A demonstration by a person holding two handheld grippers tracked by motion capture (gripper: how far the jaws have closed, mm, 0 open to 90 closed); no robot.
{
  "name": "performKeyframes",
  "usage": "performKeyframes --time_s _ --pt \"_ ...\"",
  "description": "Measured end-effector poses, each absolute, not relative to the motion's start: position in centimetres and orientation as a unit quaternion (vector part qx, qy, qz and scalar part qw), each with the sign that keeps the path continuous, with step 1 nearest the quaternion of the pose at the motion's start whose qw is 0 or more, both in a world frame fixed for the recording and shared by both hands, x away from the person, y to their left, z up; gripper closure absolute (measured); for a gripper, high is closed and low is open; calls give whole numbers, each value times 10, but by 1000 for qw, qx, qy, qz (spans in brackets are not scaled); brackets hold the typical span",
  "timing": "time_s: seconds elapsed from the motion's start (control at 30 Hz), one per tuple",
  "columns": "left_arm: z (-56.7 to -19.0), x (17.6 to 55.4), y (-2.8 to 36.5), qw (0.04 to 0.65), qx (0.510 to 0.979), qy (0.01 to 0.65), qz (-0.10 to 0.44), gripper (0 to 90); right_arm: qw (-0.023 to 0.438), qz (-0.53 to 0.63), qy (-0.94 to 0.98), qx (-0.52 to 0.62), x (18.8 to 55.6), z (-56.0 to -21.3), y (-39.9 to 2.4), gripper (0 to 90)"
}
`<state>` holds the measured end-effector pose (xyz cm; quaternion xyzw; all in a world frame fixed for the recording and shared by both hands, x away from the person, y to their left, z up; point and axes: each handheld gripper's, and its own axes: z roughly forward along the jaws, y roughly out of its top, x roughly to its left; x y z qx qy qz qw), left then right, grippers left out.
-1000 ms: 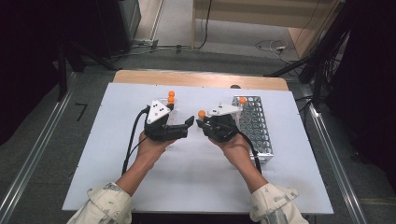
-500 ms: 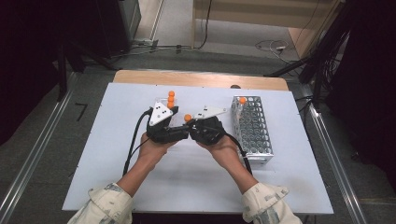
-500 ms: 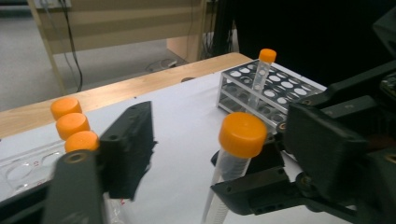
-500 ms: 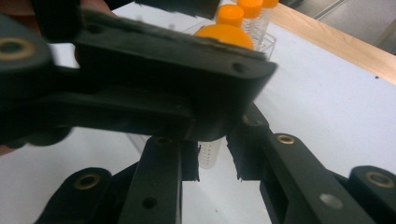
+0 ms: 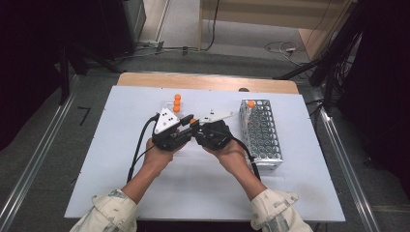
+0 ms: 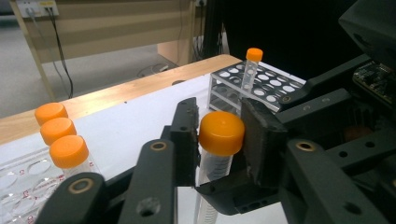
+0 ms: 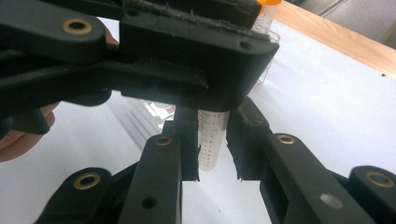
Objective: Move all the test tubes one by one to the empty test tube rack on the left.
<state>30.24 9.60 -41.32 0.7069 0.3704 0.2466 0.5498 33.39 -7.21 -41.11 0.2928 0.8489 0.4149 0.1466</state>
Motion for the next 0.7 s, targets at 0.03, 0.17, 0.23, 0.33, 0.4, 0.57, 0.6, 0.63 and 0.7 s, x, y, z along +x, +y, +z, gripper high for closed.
performKeyframes --time_s 0.03,0.17,0.23,0.33,0.4,0.57,0.6,0.63,0.7 --pt "-413 302 96 550 707 369 248 687 146 415 849 293 334 -411 -72 722" --pt "-413 302 97 550 708 367 248 696 144 416 848 294 334 -411 -72 718" --pt "-412 302 98 550 707 367 251 698 145 418 848 292 334 -411 -72 682" --pt "-409 304 105 554 697 375 256 698 140 420 847 294 335 -411 -73 516" --pt "-405 306 112 557 689 383 261 698 142 416 846 301 336 -410 -75 438" --pt "-398 308 127 564 668 403 272 698 152 418 835 324 339 -411 -84 311" --pt "-396 309 130 565 664 406 274 698 154 417 834 326 340 -412 -86 297" --pt "-395 309 132 567 660 408 276 698 155 417 834 328 340 -412 -87 284" --pt "-392 309 136 569 654 411 282 698 154 415 832 335 341 -413 -89 269"
